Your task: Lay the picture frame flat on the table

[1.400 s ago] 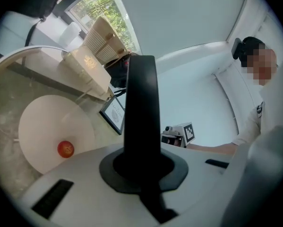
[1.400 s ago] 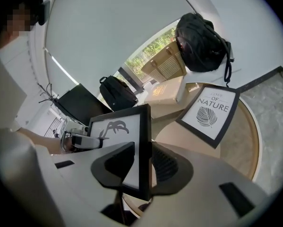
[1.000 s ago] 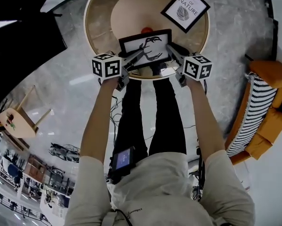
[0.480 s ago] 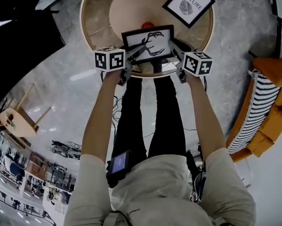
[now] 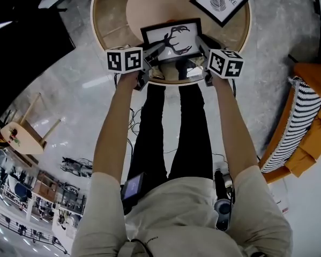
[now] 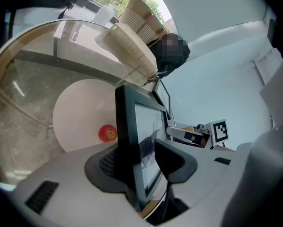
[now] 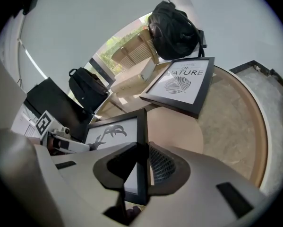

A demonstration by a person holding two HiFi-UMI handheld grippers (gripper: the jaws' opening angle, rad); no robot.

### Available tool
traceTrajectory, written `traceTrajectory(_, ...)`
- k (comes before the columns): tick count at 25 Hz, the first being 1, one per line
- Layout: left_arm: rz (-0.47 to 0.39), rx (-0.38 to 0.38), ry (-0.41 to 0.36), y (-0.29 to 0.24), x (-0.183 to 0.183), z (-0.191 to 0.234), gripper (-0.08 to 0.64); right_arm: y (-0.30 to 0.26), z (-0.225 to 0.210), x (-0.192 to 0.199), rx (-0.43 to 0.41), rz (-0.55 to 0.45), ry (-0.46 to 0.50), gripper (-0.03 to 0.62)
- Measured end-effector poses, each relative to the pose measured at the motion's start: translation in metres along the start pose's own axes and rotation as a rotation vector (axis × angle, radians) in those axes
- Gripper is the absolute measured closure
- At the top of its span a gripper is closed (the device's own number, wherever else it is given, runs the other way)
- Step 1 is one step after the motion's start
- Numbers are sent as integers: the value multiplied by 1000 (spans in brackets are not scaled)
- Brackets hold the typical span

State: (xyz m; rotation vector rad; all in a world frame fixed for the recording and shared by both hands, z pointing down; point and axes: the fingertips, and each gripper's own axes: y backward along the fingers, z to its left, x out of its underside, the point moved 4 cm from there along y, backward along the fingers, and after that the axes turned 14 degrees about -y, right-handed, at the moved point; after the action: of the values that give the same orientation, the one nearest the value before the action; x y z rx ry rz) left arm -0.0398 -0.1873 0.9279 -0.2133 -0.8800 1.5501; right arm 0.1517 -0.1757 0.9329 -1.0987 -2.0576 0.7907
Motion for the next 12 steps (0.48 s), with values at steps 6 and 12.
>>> traceTrajectory(6,-6,5,9,8,-1,7,371,-2,-2,1,41,-29,-36,494)
traceTrajectory(12,-6,34,16,15,-3,13,371,-3,2,0,81,-34,-37,494)
